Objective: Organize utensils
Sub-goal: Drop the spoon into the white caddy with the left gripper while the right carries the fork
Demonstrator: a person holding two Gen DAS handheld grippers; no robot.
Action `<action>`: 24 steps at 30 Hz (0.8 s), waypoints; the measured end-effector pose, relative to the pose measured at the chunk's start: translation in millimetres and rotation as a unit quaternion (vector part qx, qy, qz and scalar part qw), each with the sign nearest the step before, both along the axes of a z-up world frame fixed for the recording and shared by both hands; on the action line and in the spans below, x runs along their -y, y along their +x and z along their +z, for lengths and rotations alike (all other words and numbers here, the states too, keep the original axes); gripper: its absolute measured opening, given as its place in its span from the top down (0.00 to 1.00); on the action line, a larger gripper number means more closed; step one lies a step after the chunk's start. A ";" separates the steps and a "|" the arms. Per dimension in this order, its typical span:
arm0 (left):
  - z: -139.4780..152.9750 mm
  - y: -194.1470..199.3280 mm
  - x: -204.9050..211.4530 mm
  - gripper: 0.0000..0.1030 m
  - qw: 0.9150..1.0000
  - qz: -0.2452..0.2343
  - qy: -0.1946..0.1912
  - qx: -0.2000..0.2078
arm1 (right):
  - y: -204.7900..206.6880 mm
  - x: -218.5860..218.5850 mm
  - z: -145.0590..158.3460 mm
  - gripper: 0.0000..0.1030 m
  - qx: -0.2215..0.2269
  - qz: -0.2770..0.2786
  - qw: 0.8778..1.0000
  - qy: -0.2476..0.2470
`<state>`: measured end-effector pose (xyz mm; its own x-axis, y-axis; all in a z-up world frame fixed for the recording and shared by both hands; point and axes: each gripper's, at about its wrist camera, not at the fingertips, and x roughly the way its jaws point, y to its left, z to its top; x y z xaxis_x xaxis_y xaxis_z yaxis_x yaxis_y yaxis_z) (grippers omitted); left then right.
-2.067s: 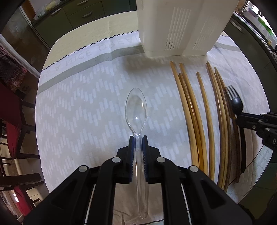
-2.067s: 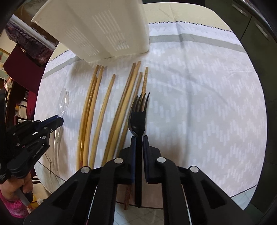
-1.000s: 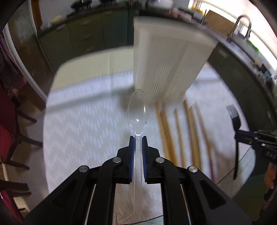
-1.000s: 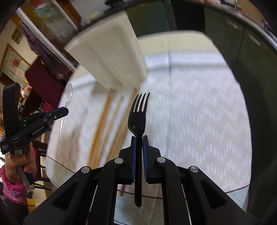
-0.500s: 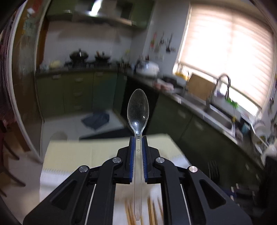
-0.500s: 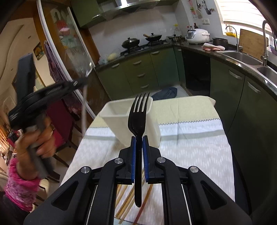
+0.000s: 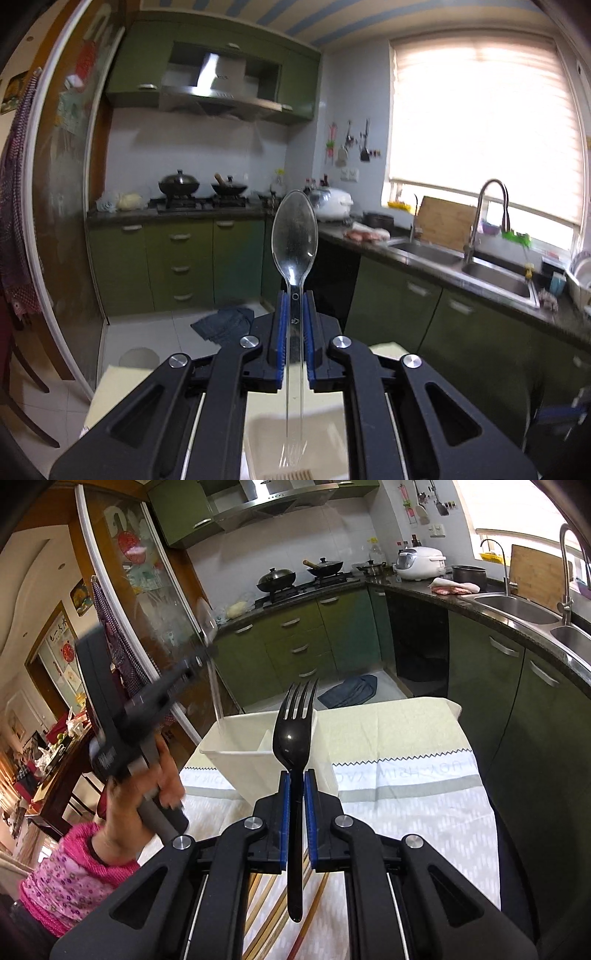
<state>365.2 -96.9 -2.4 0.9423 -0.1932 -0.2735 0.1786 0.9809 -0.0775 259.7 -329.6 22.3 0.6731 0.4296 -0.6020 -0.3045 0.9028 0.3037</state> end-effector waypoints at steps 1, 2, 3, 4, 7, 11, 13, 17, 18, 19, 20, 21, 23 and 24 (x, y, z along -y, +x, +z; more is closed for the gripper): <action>-6.7 -2.2 0.9 0.92 1.000 -0.002 0.006 -0.003 | 2.9 -1.9 1.4 0.92 0.002 -0.001 1.000 0.000; -13.1 -6.0 1.5 0.92 1.000 -0.003 0.012 -0.007 | 5.3 -2.1 0.2 0.92 0.004 -0.001 1.000 0.000; -17.0 -7.4 3.2 0.92 1.000 -0.006 0.015 -0.013 | 7.1 -3.7 0.2 0.92 0.007 -0.001 1.000 0.001; -23.4 -11.2 -2.6 0.92 1.000 -0.008 0.016 -0.018 | 7.2 -6.5 1.8 0.92 0.011 -0.003 1.000 0.001; -33.3 -17.1 -5.1 0.91 0.999 -0.011 0.025 -0.030 | 17.8 -13.9 10.5 0.92 0.032 -0.009 0.999 0.010; -40.0 -23.3 -6.4 0.74 0.998 -0.019 0.039 -0.036 | 34.2 -21.4 24.8 0.92 0.066 -0.027 0.997 0.033; -42.3 -26.6 -5.7 0.73 0.998 -0.022 0.047 -0.039 | 42.8 -25.0 31.4 0.92 0.082 -0.036 0.995 0.041; -35.7 -38.8 -16.4 0.73 0.999 -0.020 0.031 -0.038 | 58.5 -34.2 46.6 0.92 0.118 -0.051 0.991 0.049; -32.0 -43.1 -20.4 0.73 0.999 -0.019 0.023 -0.037 | 63.1 -36.6 50.1 0.92 0.130 -0.057 0.989 0.049; -27.7 -48.9 -25.4 0.73 0.999 -0.019 0.015 -0.037 | 68.1 -39.1 52.6 0.92 0.140 -0.062 0.987 0.047; -24.3 -54.5 -29.6 0.73 0.999 -0.017 0.012 -0.039 | 73.5 -42.1 55.0 0.92 0.148 -0.065 0.986 0.045; -21.1 -59.2 -33.4 0.73 0.999 -0.016 0.011 -0.041 | 78.8 -46.2 56.1 0.92 0.155 -0.068 0.985 0.039; -16.2 -71.2 -38.1 0.71 0.999 -0.014 0.017 -0.048 | 90.5 -56.0 52.5 0.92 0.167 -0.072 0.983 0.020; -15.9 -77.0 -39.8 0.68 0.998 -0.012 0.021 -0.054 | 96.4 -59.8 51.3 0.92 0.169 -0.073 0.983 0.015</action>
